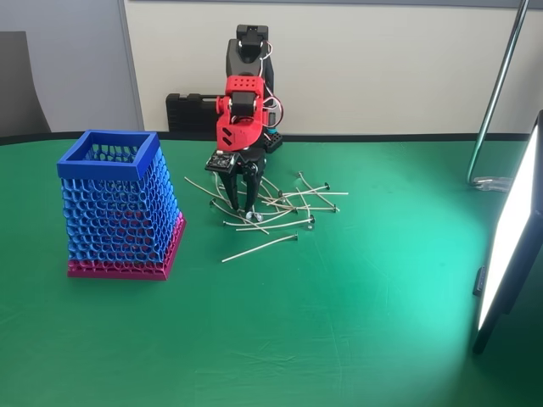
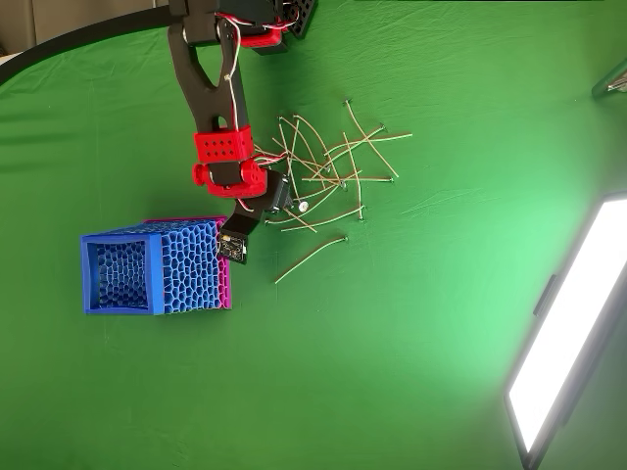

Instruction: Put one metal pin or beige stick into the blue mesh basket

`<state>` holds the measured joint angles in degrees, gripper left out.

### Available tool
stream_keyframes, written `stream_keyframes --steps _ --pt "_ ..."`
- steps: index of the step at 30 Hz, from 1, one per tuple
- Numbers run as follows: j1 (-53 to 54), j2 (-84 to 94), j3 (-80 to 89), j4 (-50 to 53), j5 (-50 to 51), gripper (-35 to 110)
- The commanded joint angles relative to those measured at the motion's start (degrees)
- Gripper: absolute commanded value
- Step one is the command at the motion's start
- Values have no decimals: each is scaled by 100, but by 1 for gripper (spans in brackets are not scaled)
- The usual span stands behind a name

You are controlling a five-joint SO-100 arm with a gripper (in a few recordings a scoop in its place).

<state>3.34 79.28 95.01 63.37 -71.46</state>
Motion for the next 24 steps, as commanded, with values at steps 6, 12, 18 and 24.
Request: stream_keyframes --steps 6,12,18,24 --pt "-44 246 -35 -44 62 8" --pt "-53 211 -79 -53 132 1" --pt "-62 229 -97 -70 167 1" --pt "-132 360 -149 -88 229 1"
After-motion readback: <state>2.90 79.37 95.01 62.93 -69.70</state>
